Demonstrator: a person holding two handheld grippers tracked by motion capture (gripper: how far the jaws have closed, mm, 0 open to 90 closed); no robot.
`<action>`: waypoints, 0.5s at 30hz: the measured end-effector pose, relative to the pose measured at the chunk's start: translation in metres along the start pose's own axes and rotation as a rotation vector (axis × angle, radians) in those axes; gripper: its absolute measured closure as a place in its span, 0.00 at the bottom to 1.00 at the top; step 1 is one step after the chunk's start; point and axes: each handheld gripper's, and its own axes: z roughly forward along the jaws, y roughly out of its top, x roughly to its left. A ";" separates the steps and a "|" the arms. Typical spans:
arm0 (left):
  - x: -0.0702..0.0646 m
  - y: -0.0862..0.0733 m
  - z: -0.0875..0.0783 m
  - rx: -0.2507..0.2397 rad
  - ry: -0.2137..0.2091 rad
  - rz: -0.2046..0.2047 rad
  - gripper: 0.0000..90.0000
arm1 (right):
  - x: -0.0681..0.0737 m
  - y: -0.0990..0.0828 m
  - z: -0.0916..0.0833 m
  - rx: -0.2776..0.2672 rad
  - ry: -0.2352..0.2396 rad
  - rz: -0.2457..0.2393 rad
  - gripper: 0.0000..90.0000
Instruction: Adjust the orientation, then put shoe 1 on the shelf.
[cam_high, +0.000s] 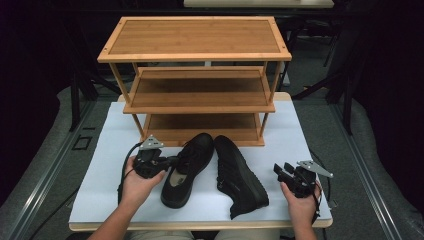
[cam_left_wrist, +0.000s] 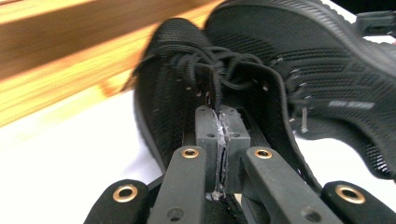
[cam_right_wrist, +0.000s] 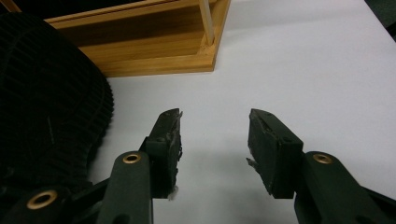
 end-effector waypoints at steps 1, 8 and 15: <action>0.003 -0.002 -0.002 -0.002 0.011 -0.005 0.99 | 0.000 0.000 0.000 0.003 -0.001 0.000 0.60; 0.021 -0.018 -0.010 -0.032 0.040 -0.070 0.95 | 0.001 0.000 -0.001 -0.007 0.001 0.004 0.60; 0.015 -0.016 0.000 0.029 0.089 -0.057 0.74 | 0.001 -0.001 0.002 -0.003 0.008 -0.001 0.60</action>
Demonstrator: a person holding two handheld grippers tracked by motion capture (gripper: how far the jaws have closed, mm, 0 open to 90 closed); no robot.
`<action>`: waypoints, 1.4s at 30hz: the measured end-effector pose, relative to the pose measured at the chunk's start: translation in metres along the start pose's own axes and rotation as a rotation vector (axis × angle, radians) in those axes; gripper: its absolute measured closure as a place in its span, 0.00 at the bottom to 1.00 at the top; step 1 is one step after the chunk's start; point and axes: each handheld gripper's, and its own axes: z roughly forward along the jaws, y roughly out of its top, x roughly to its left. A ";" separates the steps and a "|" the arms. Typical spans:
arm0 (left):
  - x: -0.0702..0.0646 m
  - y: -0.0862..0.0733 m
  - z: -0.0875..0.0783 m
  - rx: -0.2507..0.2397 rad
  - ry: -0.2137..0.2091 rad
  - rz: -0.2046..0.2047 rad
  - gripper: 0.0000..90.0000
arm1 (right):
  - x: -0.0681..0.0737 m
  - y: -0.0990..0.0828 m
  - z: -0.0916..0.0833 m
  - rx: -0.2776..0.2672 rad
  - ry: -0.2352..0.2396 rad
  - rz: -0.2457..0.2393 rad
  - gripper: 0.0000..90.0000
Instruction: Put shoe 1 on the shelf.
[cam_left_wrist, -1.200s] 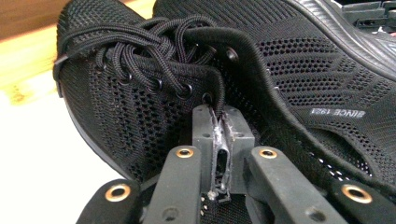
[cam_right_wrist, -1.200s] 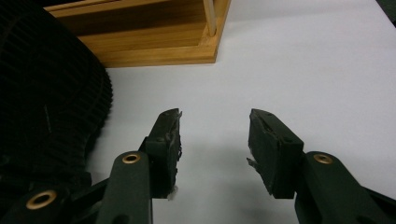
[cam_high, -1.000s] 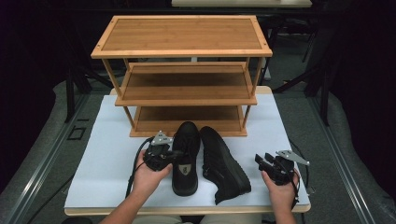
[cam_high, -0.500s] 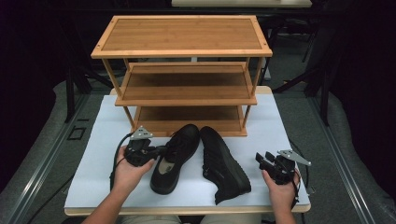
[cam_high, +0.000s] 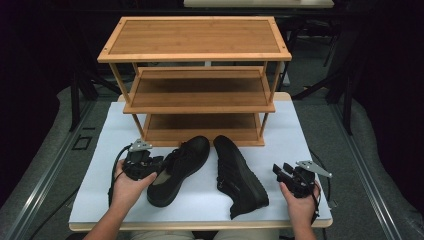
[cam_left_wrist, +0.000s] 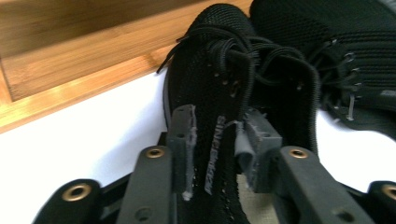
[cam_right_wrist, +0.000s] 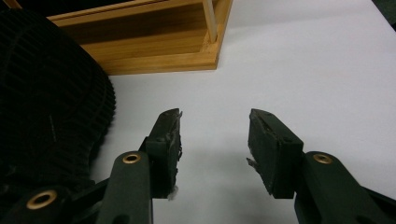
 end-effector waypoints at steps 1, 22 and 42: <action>-0.002 0.000 0.001 0.001 0.008 0.003 0.73 | 0.000 0.000 0.000 0.000 0.000 0.001 0.60; 0.003 0.006 0.014 0.074 -0.036 0.046 0.96 | 0.000 0.000 -0.002 0.019 0.010 -0.002 0.60; 0.016 0.012 0.011 -0.045 -0.133 -0.135 0.98 | -0.002 0.000 -0.002 -0.003 0.016 0.012 0.60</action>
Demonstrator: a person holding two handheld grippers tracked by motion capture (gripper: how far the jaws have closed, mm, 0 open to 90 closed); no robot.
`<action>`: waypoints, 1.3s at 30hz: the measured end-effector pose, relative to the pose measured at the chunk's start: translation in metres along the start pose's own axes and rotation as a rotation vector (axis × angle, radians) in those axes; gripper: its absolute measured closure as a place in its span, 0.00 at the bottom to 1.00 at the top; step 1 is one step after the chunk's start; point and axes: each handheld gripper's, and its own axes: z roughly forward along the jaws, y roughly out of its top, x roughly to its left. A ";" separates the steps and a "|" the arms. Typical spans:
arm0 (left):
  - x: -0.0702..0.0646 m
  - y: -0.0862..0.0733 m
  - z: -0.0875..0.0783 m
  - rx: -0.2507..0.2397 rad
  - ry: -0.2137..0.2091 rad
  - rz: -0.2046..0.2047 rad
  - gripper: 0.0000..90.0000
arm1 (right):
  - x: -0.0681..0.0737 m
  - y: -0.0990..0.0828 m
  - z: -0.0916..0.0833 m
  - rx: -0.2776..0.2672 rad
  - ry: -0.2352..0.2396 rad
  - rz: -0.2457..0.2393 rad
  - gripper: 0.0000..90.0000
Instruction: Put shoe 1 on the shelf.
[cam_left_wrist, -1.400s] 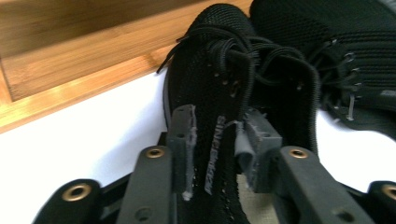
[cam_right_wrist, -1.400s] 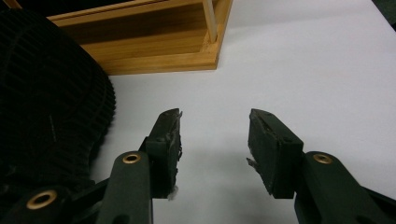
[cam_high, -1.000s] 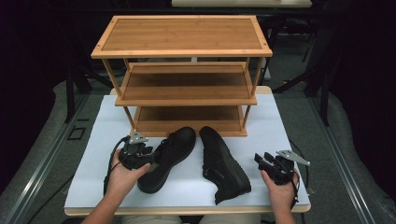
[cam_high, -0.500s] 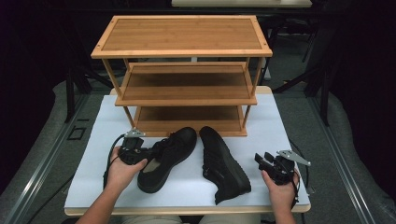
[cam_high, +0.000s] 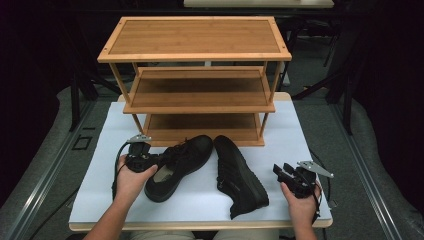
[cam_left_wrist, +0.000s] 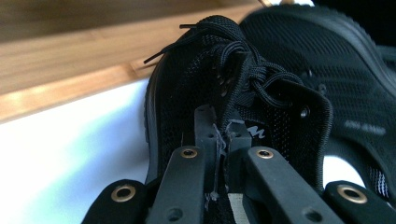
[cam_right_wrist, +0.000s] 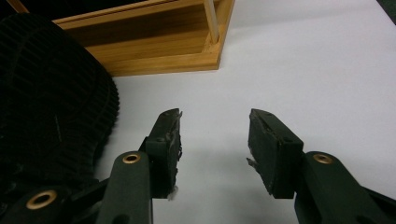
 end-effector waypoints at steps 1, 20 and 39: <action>0.001 0.001 0.000 -0.005 0.000 -0.005 0.98 | 0.000 0.000 0.000 0.000 0.000 0.001 0.60; 0.011 0.025 0.032 -0.116 0.091 -0.105 0.98 | -0.002 0.000 -0.001 -0.002 0.006 0.009 0.60; 0.032 0.026 0.033 -0.211 0.111 -0.193 0.80 | -0.003 0.000 0.000 -0.002 0.007 0.009 0.60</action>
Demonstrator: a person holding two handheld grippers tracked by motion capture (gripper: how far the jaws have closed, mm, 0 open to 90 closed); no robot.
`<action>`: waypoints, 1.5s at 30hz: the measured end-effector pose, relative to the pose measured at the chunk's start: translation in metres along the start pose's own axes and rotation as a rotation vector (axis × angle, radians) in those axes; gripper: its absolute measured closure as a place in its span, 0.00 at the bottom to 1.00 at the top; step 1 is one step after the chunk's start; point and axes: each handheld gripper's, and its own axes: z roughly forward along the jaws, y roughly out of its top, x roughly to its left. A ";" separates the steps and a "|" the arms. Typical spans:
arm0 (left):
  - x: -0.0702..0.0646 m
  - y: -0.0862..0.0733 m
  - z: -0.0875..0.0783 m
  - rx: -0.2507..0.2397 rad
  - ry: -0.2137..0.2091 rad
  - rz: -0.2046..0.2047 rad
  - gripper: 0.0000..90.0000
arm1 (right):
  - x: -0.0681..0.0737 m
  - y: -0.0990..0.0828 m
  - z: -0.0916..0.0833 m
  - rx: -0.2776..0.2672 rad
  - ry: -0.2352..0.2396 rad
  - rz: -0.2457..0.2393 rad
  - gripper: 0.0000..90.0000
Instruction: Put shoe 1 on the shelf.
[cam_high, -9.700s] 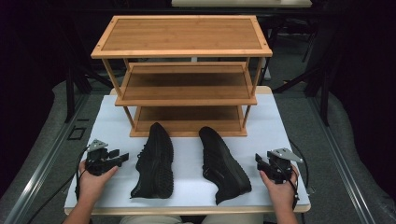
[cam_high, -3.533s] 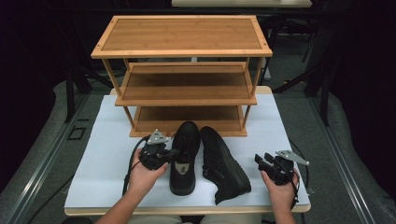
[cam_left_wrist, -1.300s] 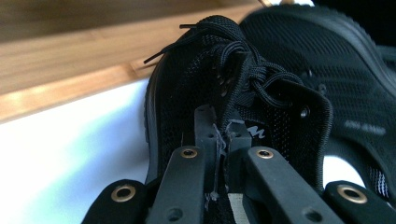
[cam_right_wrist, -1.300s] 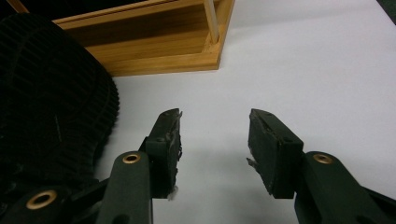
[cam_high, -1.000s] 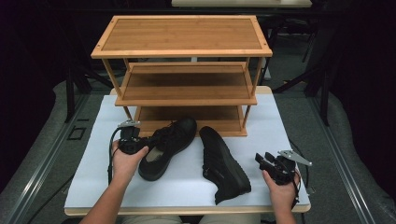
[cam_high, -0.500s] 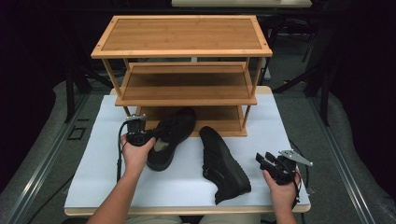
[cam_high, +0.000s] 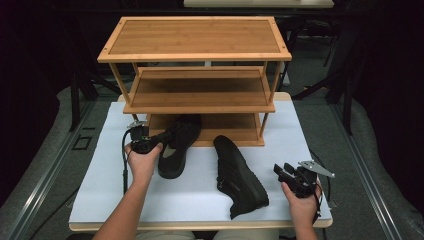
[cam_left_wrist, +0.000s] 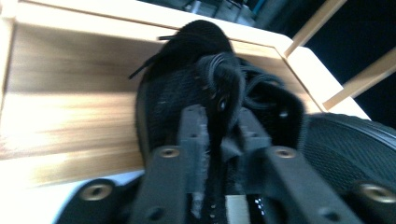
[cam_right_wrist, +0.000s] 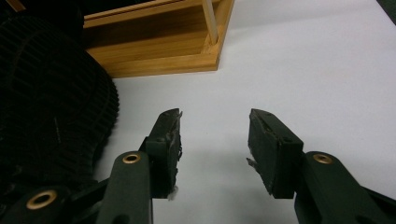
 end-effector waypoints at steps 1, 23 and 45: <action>-0.004 0.003 -0.004 0.009 0.004 0.035 0.78 | 0.000 0.000 0.000 -0.001 0.000 0.000 0.60; -0.012 -0.038 -0.093 0.087 -0.097 0.294 0.61 | 0.003 0.000 -0.002 -0.006 0.003 -0.002 0.59; 0.002 -0.092 -0.054 0.183 -0.037 0.332 0.69 | 0.003 0.000 -0.002 0.009 0.003 0.001 0.59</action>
